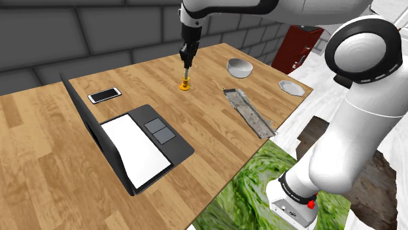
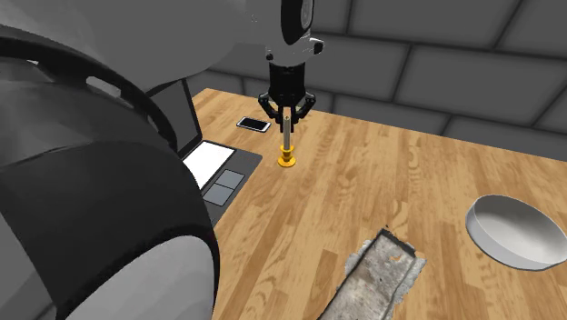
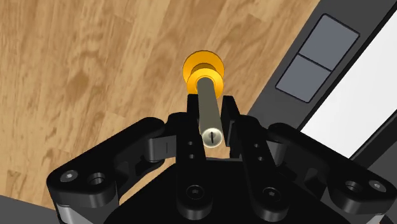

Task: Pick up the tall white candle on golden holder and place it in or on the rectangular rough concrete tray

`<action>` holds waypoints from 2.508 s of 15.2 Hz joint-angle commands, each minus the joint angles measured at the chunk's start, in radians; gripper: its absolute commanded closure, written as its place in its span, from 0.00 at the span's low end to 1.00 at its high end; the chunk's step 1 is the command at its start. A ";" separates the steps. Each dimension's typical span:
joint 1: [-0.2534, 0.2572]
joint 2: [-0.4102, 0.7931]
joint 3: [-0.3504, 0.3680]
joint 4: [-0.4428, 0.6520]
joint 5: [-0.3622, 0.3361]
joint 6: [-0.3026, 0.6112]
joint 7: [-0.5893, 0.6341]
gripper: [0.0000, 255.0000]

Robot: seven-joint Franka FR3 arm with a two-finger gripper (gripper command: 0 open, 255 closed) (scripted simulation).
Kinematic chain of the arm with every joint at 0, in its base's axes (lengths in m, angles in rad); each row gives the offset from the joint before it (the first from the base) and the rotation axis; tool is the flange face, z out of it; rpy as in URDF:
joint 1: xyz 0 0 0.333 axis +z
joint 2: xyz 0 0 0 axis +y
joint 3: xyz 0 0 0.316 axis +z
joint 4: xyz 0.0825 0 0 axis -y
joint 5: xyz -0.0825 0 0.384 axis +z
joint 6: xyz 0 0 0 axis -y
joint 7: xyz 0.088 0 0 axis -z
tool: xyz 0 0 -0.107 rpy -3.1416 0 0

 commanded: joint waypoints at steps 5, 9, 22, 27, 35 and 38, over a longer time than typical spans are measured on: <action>-0.062 -0.180 -0.041 -0.217 0.014 0.038 -0.105 1.00; -0.098 -0.285 -0.077 -0.328 0.014 0.045 -0.177 1.00; -0.216 -0.549 -0.230 -0.550 -0.038 0.009 -0.428 1.00; -0.270 -0.621 -0.311 -0.586 -0.079 -0.021 -0.548 1.00; -0.273 -0.617 -0.319 -0.689 -0.084 0.087 -0.546 1.00; -0.274 -0.611 -0.322 -0.725 -0.085 0.128 -0.546 1.00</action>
